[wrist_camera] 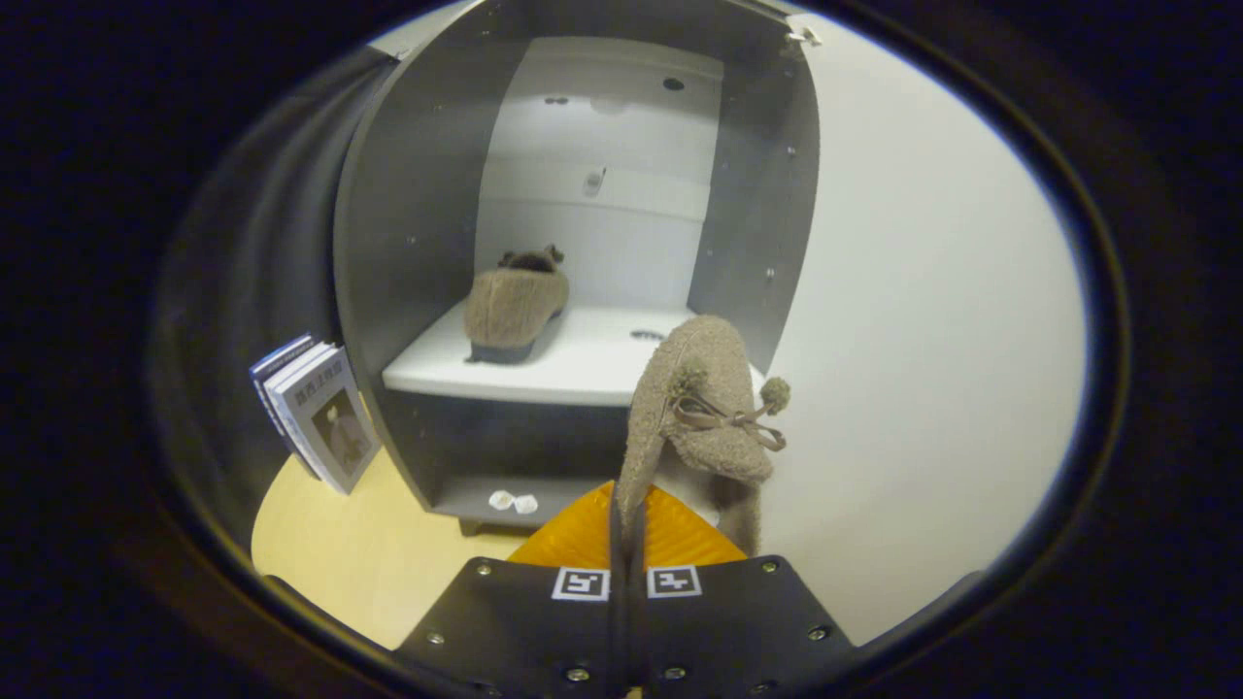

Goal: Open the shoe cabinet door, grab the shoes and put them into the shoe cabinet, then close the shoe cabinet door.

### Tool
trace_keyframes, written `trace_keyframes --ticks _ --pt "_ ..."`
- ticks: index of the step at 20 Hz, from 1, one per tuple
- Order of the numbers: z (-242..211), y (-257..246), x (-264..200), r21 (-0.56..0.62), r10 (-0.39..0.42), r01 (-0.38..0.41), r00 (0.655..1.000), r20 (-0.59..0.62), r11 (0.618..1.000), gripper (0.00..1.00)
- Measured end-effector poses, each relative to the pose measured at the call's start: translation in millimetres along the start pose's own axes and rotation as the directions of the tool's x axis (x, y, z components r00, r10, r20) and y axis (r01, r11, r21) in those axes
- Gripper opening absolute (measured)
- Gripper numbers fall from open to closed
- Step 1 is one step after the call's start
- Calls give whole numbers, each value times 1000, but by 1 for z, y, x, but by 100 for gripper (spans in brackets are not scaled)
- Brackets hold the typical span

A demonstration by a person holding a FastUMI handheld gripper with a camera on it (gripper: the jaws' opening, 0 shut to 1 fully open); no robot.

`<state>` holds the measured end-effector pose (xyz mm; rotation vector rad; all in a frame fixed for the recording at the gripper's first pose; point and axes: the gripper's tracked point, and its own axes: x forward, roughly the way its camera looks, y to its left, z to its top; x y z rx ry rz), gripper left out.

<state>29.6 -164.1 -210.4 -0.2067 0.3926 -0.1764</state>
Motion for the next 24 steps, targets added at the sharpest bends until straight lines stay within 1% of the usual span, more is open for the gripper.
trace_keyframes --ticks 2,6,11,17,21,24 --pt "30 -1 9 -5 -4 5 999 51 1000 0" --pt "79 -3 32 -6 -3 3 993 116 1000 0" --pt "115 6 71 -27 3 1 990 144 1000 0" --pt "111 4 81 -23 -12 15 993 120 1000 0" --pt "109 6 90 -16 -12 13 998 69 1000 0" --pt "115 4 92 -3 -19 19 997 69 1000 0"
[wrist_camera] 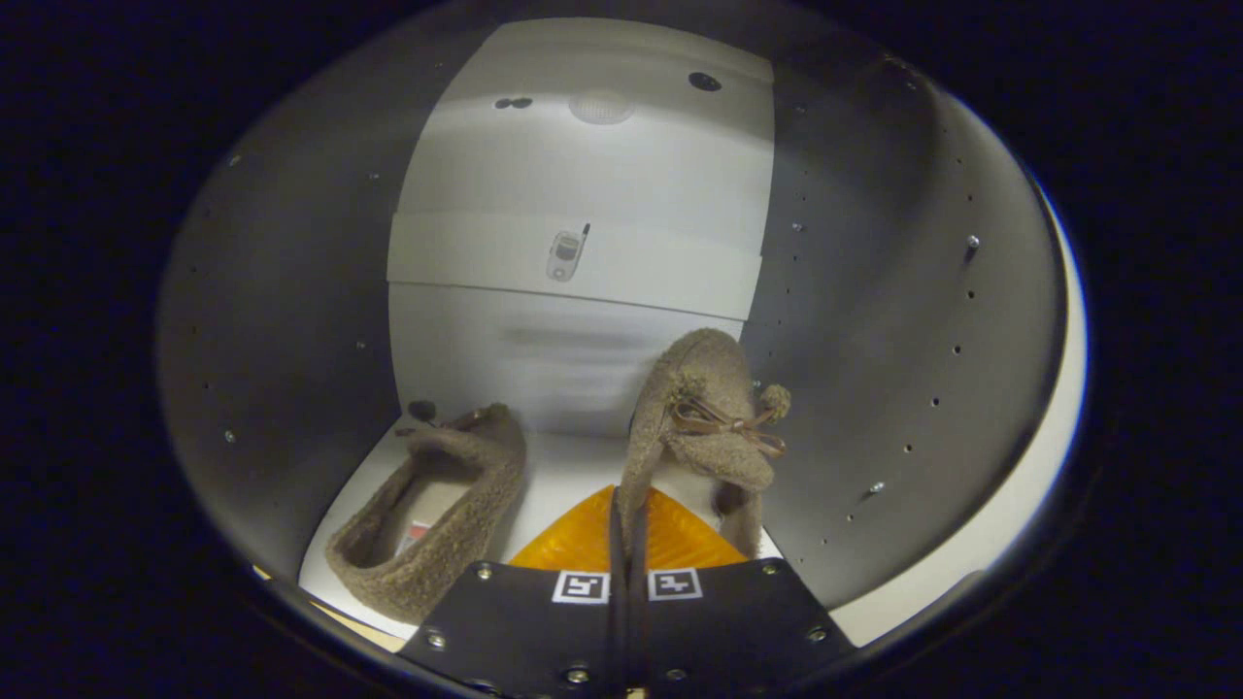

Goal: Open the shoe cabinet door, grab the shoes and put them into the shoe cabinet, then close the shoe cabinet door.

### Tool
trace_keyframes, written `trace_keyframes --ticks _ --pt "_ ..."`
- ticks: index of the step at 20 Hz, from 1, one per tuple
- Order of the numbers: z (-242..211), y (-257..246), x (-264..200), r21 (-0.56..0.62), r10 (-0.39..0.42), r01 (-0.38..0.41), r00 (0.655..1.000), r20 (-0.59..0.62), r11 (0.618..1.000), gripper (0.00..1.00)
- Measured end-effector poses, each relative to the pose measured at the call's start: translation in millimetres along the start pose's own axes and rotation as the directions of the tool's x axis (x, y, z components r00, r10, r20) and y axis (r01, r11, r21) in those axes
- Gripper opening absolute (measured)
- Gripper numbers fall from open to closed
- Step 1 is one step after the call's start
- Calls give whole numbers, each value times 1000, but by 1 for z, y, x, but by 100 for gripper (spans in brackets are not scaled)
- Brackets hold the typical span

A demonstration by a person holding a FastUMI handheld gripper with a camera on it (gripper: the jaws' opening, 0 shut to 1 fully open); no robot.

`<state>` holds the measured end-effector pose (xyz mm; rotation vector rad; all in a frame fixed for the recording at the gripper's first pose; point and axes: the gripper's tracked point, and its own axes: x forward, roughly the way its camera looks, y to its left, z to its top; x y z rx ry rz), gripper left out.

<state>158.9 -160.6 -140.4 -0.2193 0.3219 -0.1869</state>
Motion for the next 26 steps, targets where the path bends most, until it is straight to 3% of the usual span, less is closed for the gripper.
trace_keyframes --ticks 4,6,9,14,21,23,26 --pt "-1 -2 -4 16 -14 13 1000 10 1000 7" --pt "8 -3 -12 32 -14 13 999 37 999 17" --pt "16 -12 -20 39 -34 31 998 56 999 11" --pt "28 -21 -56 45 -32 27 994 103 999 11" --pt "37 -45 -163 52 -13 3 980 200 999 11" --pt "33 -56 -199 66 -4 -10 976 217 998 17" --pt "25 -74 -256 83 15 -36 971 240 996 17"
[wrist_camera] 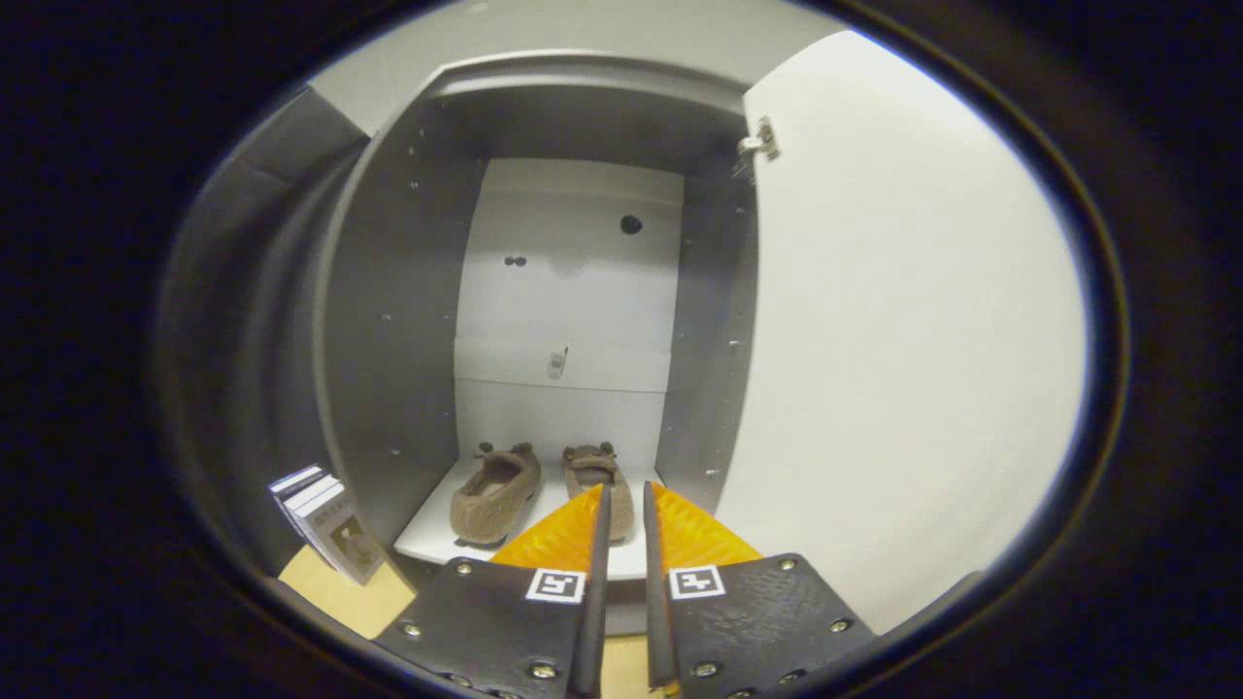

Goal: Open the shoe cabinet door, grab the shoes and put them into the shoe cabinet, then close the shoe cabinet door.

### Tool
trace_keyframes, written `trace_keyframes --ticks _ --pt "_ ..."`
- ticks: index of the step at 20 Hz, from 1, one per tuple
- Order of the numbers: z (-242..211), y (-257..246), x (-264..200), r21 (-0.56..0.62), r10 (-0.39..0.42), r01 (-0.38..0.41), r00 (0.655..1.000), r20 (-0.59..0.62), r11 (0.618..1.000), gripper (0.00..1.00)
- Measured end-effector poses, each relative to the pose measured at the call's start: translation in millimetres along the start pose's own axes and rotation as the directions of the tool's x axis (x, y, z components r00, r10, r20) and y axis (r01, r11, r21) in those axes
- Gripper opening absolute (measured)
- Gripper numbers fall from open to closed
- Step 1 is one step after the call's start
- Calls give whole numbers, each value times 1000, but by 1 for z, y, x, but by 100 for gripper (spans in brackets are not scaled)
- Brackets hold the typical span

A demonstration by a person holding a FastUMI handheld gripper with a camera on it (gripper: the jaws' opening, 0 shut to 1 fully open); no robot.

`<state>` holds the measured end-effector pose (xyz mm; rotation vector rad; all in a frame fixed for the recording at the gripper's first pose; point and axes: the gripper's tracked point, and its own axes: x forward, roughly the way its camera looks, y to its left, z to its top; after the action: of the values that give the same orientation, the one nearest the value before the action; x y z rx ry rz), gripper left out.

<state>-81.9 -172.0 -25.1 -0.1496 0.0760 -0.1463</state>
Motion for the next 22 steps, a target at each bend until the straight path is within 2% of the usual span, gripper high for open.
trace_keyframes --ticks 3,6,8,10,12,13,15,21,22 --pt "5 -15 -57 2 23 -23 1000 17 1000 22" --pt "11 -31 -110 -1 43 -43 998 48 999 22" --pt "16 -44 -147 -4 47 -47 997 66 999 33" --pt "19 -59 -178 -4 45 -45 995 87 999 39" --pt "22 -78 -203 -1 27 -27 994 104 1000 46" --pt "25 -88 -214 3 13 -14 994 111 1000 46" --pt "26 -111 -231 10 -21 20 992 122 1000 54" --pt "25 -181 -248 37 -147 143 982 121 989 55" --pt "25 -193 -247 44 -164 160 979 121 986 65"
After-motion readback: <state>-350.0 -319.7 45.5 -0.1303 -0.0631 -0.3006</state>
